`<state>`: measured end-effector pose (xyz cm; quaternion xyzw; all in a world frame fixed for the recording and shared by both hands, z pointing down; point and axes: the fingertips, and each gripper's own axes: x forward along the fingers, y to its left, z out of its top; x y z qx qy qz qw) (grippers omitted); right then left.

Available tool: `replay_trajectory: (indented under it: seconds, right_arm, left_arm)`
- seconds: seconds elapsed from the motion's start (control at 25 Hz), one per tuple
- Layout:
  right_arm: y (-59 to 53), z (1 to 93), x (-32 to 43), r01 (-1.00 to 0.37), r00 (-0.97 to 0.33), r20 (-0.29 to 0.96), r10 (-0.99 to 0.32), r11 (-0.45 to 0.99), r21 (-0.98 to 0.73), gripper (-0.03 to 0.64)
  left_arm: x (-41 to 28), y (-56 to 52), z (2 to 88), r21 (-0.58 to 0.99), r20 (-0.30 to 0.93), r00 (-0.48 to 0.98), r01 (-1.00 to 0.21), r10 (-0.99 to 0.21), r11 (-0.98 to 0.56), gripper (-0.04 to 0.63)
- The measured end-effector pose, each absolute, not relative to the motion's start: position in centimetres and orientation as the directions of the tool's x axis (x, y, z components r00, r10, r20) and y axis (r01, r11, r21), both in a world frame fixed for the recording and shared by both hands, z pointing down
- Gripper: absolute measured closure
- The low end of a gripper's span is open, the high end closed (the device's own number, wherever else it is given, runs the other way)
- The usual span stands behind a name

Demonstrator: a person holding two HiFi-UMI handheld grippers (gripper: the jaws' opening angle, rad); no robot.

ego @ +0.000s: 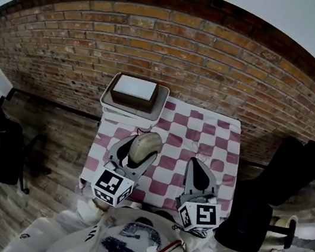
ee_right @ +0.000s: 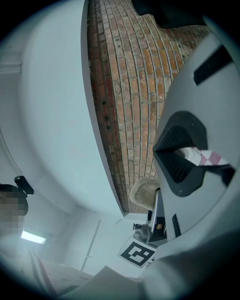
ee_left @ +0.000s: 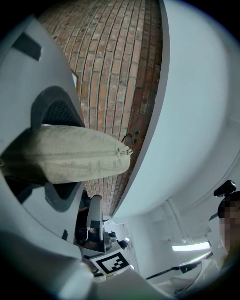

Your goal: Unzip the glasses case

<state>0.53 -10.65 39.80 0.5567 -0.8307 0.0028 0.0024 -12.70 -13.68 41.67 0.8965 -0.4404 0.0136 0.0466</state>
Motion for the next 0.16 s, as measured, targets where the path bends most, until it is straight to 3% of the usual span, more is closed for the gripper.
replay_trajectory:
  seconds: [0.16]
  right_arm:
    - [-10.38,39.66,-0.13,-0.923,-0.385,0.007,-0.923,0.385,0.001,0.606]
  left_arm:
    - [-13.23,-13.20,41.59,0.073,0.063,0.613,-0.790,-0.788,-0.609,0.302]
